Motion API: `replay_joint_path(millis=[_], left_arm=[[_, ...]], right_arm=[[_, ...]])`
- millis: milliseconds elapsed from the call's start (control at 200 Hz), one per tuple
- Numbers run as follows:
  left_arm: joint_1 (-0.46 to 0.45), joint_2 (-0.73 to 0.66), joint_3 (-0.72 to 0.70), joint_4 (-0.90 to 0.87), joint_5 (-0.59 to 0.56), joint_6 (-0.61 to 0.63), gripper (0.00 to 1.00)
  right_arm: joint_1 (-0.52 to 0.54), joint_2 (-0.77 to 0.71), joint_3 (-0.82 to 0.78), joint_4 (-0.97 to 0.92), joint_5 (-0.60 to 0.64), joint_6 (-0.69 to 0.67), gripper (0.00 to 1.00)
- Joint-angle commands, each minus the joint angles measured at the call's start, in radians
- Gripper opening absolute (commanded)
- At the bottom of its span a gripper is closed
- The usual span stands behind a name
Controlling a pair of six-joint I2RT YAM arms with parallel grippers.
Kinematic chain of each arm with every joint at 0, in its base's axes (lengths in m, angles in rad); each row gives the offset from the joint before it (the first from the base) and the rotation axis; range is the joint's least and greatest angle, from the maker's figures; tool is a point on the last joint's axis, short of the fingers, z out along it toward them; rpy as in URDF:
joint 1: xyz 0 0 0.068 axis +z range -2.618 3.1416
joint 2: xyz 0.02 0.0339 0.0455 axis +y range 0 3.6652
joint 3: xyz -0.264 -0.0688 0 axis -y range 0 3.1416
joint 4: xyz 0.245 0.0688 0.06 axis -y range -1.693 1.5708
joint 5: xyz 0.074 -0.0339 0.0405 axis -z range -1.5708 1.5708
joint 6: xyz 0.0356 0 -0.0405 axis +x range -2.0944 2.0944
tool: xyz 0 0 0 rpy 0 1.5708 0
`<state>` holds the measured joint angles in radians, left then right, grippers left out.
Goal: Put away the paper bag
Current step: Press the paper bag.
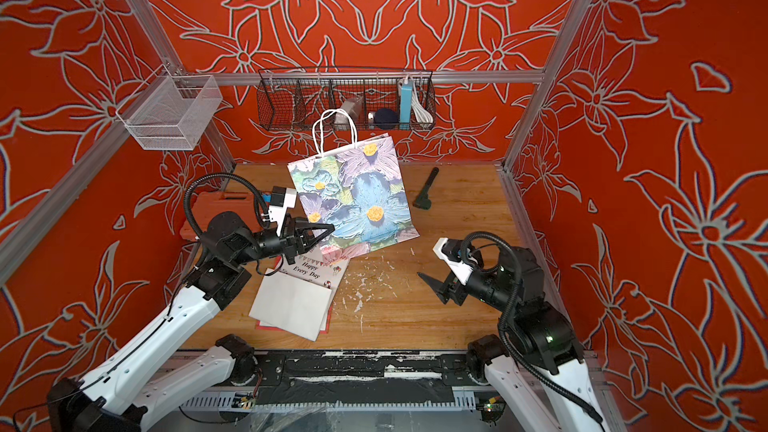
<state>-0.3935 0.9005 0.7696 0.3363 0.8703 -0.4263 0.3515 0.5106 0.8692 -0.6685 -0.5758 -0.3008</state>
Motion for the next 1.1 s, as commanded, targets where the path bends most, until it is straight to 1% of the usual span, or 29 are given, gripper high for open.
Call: replay_joint_path(millis=[0,115,255,340,450,590,651,731,821,861,886,911,931,961,1001,1011,1016,1021,1036,1096], left_arm=[[0.001,-0.021,0.022,0.097,0.100,-0.061,0.00],[-0.003,-0.025,0.014,0.115,0.170,-0.073,0.00],[-0.036,-0.010,0.011,0.117,0.222,-0.058,0.00],[-0.062,0.000,0.018,0.116,0.237,-0.039,0.00],[-0.080,0.016,0.035,0.096,0.242,-0.009,0.00],[-0.082,0.033,0.052,0.072,0.242,0.012,0.00],[-0.082,0.037,0.055,0.060,0.237,0.021,0.00],[-0.082,0.043,0.056,0.055,0.220,0.025,0.00],[-0.082,0.049,0.064,0.047,0.193,0.028,0.00],[-0.082,0.050,0.071,0.026,0.168,0.034,0.00],[-0.082,0.049,0.076,0.008,0.147,0.040,0.05],[-0.082,0.045,0.080,-0.010,0.120,0.044,0.13],[-0.082,0.042,0.083,-0.028,0.090,0.050,0.25],[-0.081,0.034,0.090,-0.061,0.041,0.060,0.48],[-0.078,0.018,0.099,-0.108,-0.029,0.072,0.70],[-0.077,0.014,0.102,-0.123,-0.044,0.074,0.87],[-0.076,0.012,0.102,-0.129,-0.051,0.076,0.93],[-0.074,0.008,0.102,-0.134,-0.058,0.077,0.96],[-0.071,0.001,0.104,-0.147,-0.078,0.081,0.98],[-0.055,-0.038,0.096,-0.189,-0.167,0.088,0.99]], right_arm=[[-0.003,0.030,-0.022,0.045,-0.085,-0.042,0.88],[-0.003,0.073,-0.017,0.171,-0.215,0.027,0.89],[-0.003,0.138,-0.011,0.337,-0.376,0.162,0.90],[-0.003,0.170,-0.018,0.441,-0.474,0.246,0.88],[-0.002,0.202,-0.021,0.525,-0.547,0.316,0.80],[-0.002,0.222,-0.021,0.565,-0.577,0.340,0.61],[-0.001,0.228,-0.021,0.592,-0.589,0.362,0.51],[0.000,0.235,-0.024,0.633,-0.583,0.401,0.30],[0.000,0.236,-0.027,0.660,-0.574,0.431,0.00],[0.000,0.232,-0.029,0.671,-0.569,0.444,0.00],[0.000,0.228,-0.031,0.678,-0.565,0.453,0.00],[0.000,0.224,-0.033,0.683,-0.560,0.459,0.00],[0.000,0.219,-0.032,0.687,-0.552,0.464,0.00],[0.000,0.212,-0.029,0.684,-0.537,0.472,0.00],[0.000,0.202,-0.019,0.662,-0.513,0.468,0.00],[0.000,0.201,-0.016,0.656,-0.507,0.465,0.00],[0.000,0.199,-0.014,0.653,-0.504,0.463,0.00],[0.000,0.198,-0.013,0.649,-0.500,0.460,0.00],[0.000,0.195,-0.008,0.635,-0.490,0.456,0.00],[0.000,0.184,0.008,0.579,-0.430,0.436,0.00]])
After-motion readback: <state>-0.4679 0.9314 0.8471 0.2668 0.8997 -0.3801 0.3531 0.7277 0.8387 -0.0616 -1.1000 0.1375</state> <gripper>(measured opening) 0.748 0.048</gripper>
